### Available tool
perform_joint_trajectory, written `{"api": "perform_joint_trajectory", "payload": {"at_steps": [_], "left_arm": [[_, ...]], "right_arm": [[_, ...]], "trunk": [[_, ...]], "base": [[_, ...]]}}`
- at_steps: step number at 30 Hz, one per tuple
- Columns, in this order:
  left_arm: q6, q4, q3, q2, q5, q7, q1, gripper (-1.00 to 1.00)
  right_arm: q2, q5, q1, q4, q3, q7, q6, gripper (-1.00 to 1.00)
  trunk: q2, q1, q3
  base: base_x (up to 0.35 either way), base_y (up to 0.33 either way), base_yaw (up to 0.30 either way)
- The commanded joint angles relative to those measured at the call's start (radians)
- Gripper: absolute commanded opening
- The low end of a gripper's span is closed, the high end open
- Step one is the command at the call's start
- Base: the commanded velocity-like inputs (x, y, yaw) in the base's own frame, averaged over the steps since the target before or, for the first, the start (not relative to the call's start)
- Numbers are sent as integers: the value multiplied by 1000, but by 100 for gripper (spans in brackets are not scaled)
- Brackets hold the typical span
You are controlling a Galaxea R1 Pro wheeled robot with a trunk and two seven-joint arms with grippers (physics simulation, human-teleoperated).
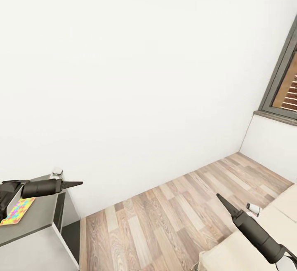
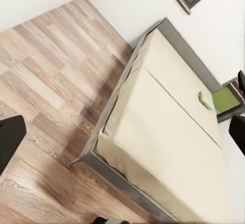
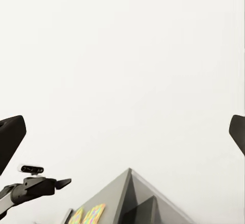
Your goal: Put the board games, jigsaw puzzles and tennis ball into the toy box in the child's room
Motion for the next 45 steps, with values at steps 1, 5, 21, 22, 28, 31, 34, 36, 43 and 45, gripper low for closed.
{"api": "perform_joint_trajectory", "payload": {"at_steps": [1, 5, 21, 22, 28, 31, 34, 36, 43, 45], "left_arm": [[8, -1, -2, 0, 3, -2, -1, 100], [2, -1, -3, 0, 3, -3, -1, 100], [-2, 0, -1, 4, 4, -7, -1, 100], [-2, 0, 0, 4, 4, -8, -1, 100], [-2, 1, 4, 6, 5, -13, -1, 100], [-2, 1, 5, 6, 5, -13, -1, 100], [-1, 1, 5, 5, 5, -13, -1, 100], [-1, 1, 5, 5, 5, -13, -1, 100], [0, 1, 4, 5, 5, -12, -1, 100], [0, 1, 4, 5, 5, -11, -1, 100]], "right_arm": [[0, -7, -1, 3, -2, 1, 8, 100], [0, -7, -1, 10, -6, 1, 8, 100], [-1, -9, -3, 27, -8, 1, 10, 100], [-1, -9, -3, 27, -8, 1, 10, 100], [-1, -9, -4, 28, -8, 1, 10, 100], [-1, -9, -4, 28, -9, 1, 10, 100], [-1, -9, -4, 30, -9, 1, 10, 100], [-1, -9, -4, 33, -10, 1, 10, 100], [-1, -10, -18, 58, -10, 2, 10, 100], [-2, -10, -21, 61, -10, 2, 10, 100]], "trunk": [[-2, 0, -3], [-2, 0, -4], [-2, 0, -4], [-2, 0, -4], [-2, 0, -4], [-2, 0, -4], [-2, 0, -4], [-2, 0, -4], [-2, 0, -4], [-2, 0, -4]], "base": [[-225, -155, -226], [-253, -92, -252], [-61, -10, -277], [-3, -1, -280], [-1, 0, -280], [0, 0, -280], [0, 0, -280], [0, 0, -280], [0, 0, -280], [0, 0, -280]]}}
